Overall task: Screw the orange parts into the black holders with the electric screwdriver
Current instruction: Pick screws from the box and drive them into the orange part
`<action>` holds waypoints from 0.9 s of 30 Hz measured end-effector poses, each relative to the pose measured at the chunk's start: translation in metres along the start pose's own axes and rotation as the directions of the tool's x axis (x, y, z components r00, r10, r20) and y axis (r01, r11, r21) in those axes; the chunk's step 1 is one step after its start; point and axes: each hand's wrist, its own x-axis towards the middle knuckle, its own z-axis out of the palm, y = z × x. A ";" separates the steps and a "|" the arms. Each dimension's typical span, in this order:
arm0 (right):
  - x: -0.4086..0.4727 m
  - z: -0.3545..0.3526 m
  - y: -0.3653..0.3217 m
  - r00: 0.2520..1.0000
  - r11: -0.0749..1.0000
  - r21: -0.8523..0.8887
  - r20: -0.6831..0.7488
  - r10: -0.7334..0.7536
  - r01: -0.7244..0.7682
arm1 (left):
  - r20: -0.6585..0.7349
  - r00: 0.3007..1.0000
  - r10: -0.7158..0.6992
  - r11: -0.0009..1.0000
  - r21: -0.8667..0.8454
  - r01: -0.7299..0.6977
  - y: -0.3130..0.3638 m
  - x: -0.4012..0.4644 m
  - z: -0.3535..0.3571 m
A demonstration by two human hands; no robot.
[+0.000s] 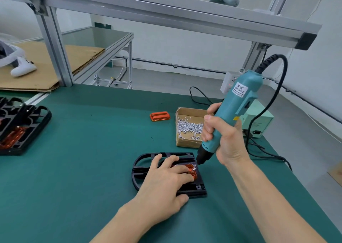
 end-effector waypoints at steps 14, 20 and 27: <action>0.003 0.001 0.002 0.997 0.999 -0.040 0.080 -0.002 0.006 | -0.006 1.000 -0.003 1.000 -0.030 0.003 -0.002 0.000 0.001; 0.003 0.004 0.003 0.996 0.999 -0.044 0.090 0.007 -0.003 | -0.002 1.000 -0.002 0.999 -0.034 0.002 -0.002 0.001 0.000; 0.005 0.009 0.003 0.979 0.997 -0.079 0.202 0.005 0.012 | 0.004 1.000 -0.008 0.999 -0.046 0.008 -0.003 0.001 0.002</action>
